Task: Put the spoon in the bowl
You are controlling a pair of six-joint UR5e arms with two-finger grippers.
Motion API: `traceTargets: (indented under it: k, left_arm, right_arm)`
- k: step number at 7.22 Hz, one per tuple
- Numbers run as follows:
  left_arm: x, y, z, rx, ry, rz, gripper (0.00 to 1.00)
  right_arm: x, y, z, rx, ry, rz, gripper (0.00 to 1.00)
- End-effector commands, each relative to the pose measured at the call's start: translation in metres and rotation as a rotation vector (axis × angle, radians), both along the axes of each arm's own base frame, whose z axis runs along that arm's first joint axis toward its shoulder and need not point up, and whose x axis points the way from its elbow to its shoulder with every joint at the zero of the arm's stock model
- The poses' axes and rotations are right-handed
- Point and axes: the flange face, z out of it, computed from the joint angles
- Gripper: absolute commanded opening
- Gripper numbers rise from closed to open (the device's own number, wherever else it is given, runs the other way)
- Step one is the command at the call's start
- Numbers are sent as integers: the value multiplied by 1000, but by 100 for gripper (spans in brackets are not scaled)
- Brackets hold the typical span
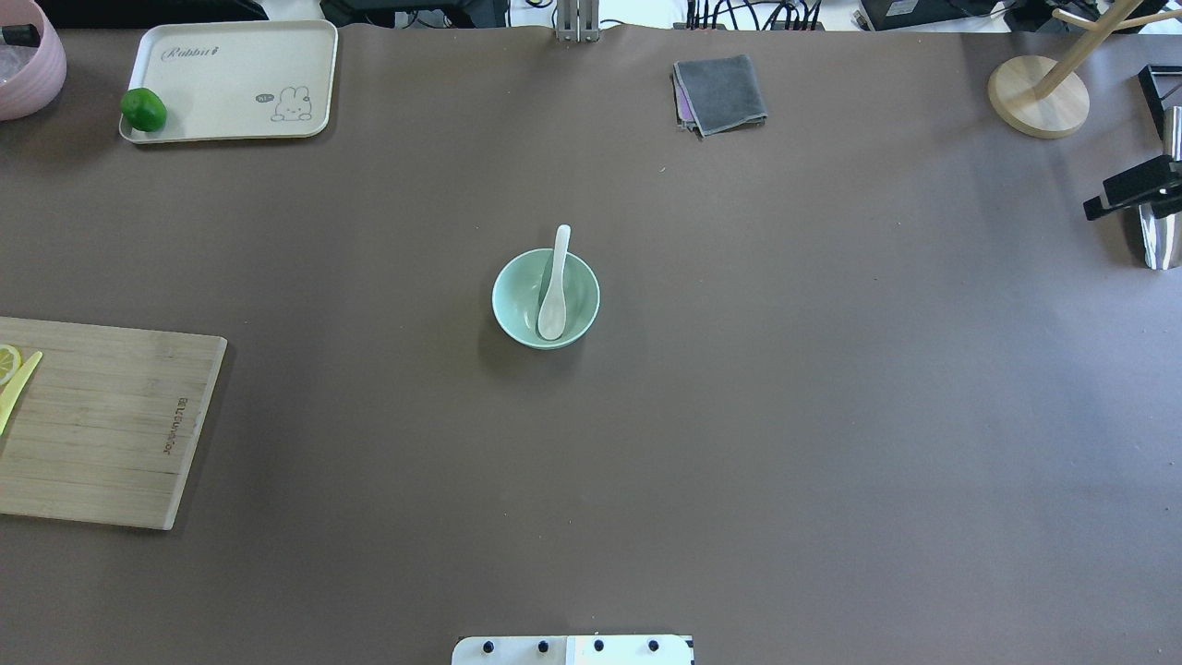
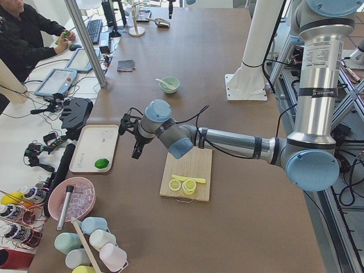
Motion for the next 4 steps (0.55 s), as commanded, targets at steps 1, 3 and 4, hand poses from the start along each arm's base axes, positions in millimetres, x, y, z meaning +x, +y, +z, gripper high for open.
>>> traceTargets:
  k: [1, 3, 4]
  left_arm:
    - [-47, -1, 29, -63, -66, 102, 98]
    - [-88, 7, 51, -74, -133, 146, 98]
    - [-99, 14, 58, -94, -125, 128, 98]
  right_arm:
    - [60, 0, 28, -53, 152, -13, 100]
    - [103, 8, 50, -92, 229, 6, 100]
    - [107, 8, 84, -139, 315, 9, 100]
